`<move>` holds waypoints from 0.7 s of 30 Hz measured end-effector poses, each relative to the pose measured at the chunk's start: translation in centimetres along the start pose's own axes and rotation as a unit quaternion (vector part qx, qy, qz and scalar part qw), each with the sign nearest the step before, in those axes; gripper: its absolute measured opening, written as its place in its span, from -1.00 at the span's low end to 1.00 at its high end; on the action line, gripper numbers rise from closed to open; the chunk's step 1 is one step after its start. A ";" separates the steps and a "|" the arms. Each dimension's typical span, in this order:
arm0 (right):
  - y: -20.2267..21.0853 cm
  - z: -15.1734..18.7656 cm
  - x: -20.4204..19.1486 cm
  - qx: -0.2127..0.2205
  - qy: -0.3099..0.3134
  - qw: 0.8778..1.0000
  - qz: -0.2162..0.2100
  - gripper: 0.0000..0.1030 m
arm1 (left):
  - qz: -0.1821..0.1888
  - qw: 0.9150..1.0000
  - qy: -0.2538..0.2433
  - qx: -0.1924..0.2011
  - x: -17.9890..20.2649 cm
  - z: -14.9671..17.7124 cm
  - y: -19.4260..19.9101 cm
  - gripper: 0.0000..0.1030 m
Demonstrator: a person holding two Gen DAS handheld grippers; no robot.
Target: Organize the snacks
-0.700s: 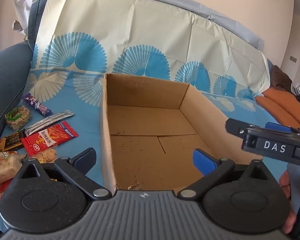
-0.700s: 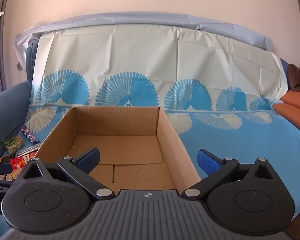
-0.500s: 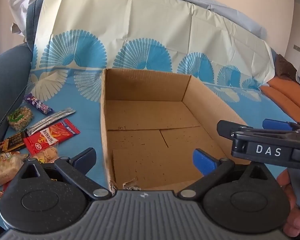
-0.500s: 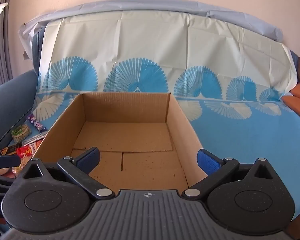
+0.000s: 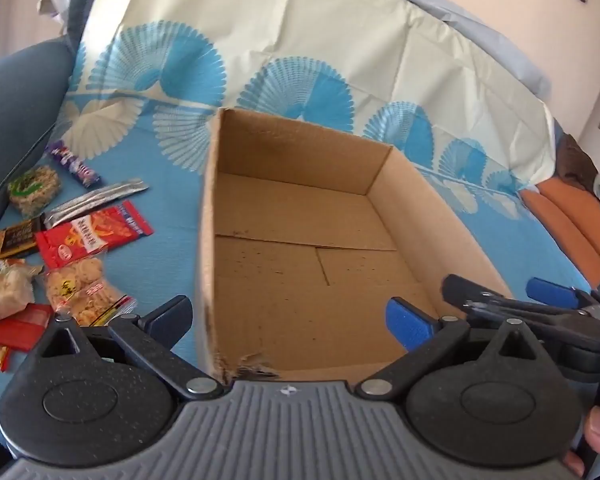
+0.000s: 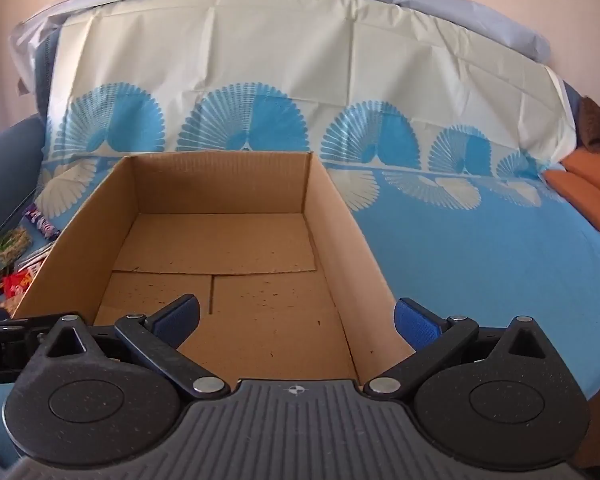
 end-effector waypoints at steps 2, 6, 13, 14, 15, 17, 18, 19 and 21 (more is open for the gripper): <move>0.0 -0.1 0.0 -0.001 0.001 1.000 0.004 0.99 | 0.002 1.000 -0.012 0.010 0.6 -0.1 0.3 0.99; 0.2 0.0 0.6 0.001 -0.027 1.000 -0.012 0.99 | 0.002 1.000 -0.018 0.008 0.8 -0.1 0.2 0.99; 0.2 0.1 0.4 -0.002 -0.019 1.000 -0.012 0.95 | 0.001 1.000 -0.022 0.008 0.8 0.0 0.2 0.99; 0.2 0.2 0.3 -0.002 -0.020 1.000 -0.012 0.93 | 0.002 1.000 -0.022 0.008 0.8 0.0 0.2 0.99; 0.2 0.1 0.4 -0.002 -0.020 1.000 -0.013 0.93 | 0.002 1.000 -0.022 0.008 0.8 0.0 0.2 0.99; 0.2 0.1 0.5 -0.001 -0.022 1.000 -0.014 0.93 | 0.002 1.000 -0.023 0.008 0.8 0.0 0.2 0.99; 0.2 0.1 0.4 -0.002 -0.022 1.000 -0.015 0.93 | 0.002 1.000 -0.023 0.008 0.8 0.0 0.2 0.99; 0.2 0.1 0.4 -0.001 -0.022 1.000 -0.015 0.93 | 0.002 1.000 -0.022 0.008 0.8 0.0 0.2 0.99; 0.2 0.1 0.5 -0.001 -0.023 1.000 -0.015 0.93 | 0.002 1.000 -0.022 0.008 0.9 0.0 0.2 0.99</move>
Point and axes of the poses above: each gripper's, at about its wrist camera, not at the fingertips, and y roughly against the way its jaws point, x to its right, z to its underside, the point moved 10 cm from there along -y, roughly the way its jaws point, and after that the axes turned 7 degrees about x, right-handed, at the moved point
